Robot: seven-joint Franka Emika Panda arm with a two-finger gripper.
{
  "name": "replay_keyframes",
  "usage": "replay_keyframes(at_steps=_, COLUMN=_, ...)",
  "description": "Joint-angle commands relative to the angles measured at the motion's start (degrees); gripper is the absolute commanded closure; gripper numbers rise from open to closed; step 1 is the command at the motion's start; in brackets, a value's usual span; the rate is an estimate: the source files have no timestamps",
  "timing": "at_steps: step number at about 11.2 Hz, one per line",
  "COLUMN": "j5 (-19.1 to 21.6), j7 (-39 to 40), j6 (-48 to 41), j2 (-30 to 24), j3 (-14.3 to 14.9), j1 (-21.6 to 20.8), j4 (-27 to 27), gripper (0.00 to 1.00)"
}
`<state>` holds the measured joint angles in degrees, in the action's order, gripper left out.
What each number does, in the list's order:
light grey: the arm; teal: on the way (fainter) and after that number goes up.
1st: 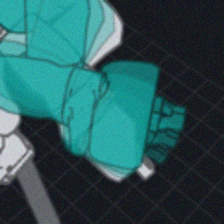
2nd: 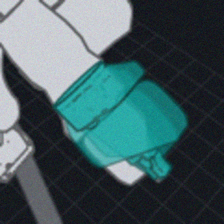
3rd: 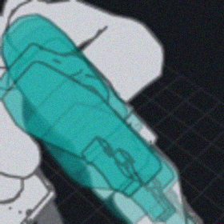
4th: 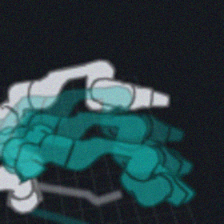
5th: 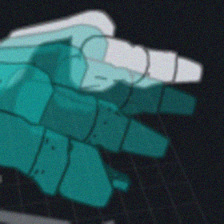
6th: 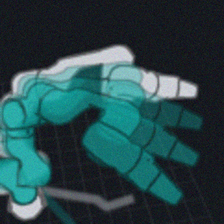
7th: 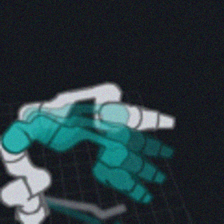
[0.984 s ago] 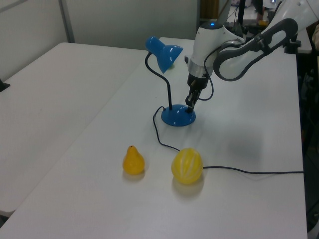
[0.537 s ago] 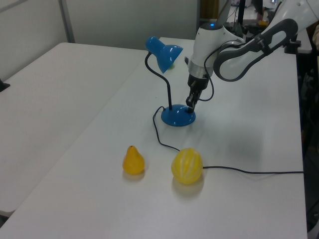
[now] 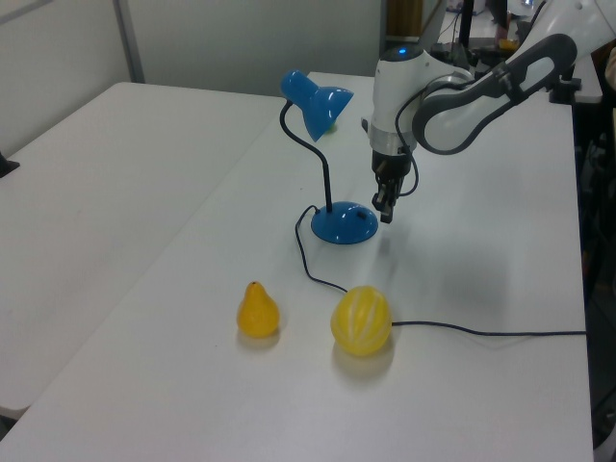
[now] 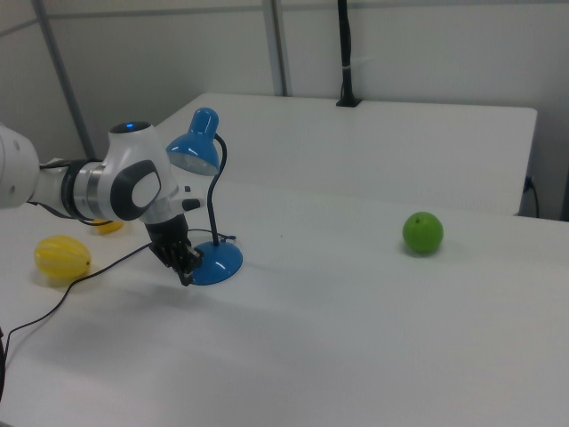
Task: Turn off lamp
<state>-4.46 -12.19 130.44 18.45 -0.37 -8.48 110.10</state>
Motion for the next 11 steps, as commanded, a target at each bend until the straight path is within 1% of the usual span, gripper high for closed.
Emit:
replay_keyframes(at_steps=1, j5=-0.99, j7=0.15, j6=-10.0, j2=-5.96, j3=-0.42, j1=-0.13, j4=0.03, gripper=1.0)
replay_keyframes(at_steps=3, j5=-1.25, j7=0.06, j6=-17.99, j2=-8.6, j3=-0.33, j1=-0.13, j4=-2.16, gripper=1.0)
replay_keyframes(at_steps=5, j5=-2.04, j7=0.15, j6=-21.71, j2=-11.5, j3=-0.25, j1=-0.04, j4=-4.36, gripper=1.0)
replay_keyframes(at_steps=6, j5=-2.13, j7=0.24, j6=-23.81, j2=-12.64, j3=-0.25, j1=0.31, j4=-6.19, gripper=1.0)
replay_keyframes(at_steps=9, j5=-2.05, j7=2.42, j6=-35.22, j2=-13.26, j3=0.28, j1=0.83, j4=-15.42, gripper=1.0)
replay_keyframes(at_steps=10, j5=-1.52, j7=3.91, j6=-36.56, j2=-14.14, j3=0.46, j1=1.18, j4=-16.83, gripper=1.0)
replay_keyframes(at_steps=11, j5=-1.08, j7=5.32, j6=-37.1, j2=-15.54, j3=0.46, j1=1.97, j4=-17.11, gripper=1.0)
